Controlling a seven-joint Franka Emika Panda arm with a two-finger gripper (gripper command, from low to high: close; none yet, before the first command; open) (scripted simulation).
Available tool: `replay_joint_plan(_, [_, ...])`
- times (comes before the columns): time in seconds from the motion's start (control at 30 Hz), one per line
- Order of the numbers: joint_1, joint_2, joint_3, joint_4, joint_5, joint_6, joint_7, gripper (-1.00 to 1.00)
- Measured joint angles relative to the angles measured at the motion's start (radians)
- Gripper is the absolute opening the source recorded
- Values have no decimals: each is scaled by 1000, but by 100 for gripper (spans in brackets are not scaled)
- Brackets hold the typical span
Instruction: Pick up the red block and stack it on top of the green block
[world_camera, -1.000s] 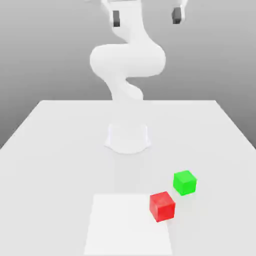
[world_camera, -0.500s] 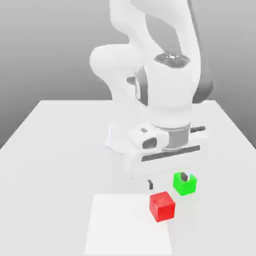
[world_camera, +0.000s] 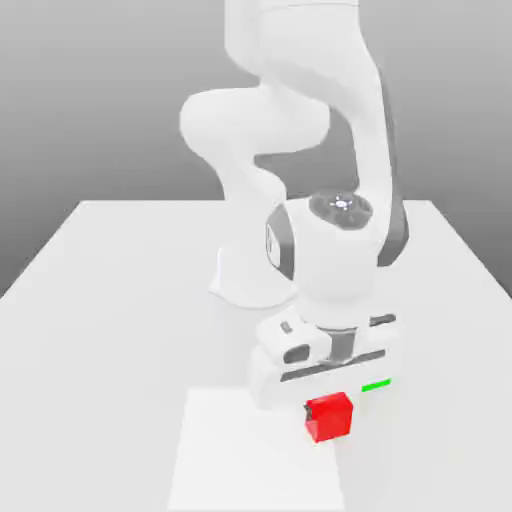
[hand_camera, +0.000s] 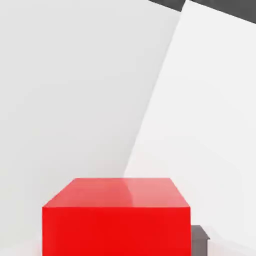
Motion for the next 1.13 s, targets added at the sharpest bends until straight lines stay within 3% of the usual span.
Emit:
replay_joint_plan(0.13, [8, -130, 12, -24, 30, -108, -23, -100])
replay_joint_plan(0.4, [128, -285, 64, -110, 173, -177, -164, -100])
replay_joint_plan(0.73, [228, -461, 146, -227, 159, -233, -213, -100])
replay_joint_plan(1.03, [187, -219, 181, -234, 54, 13, -150, -100])
replay_joint_plan(1.07, [184, -190, 178, -233, 39, 42, -140, 100])
replay_joint_plan(1.13, [184, -190, 178, -233, 39, 42, -140, 100])
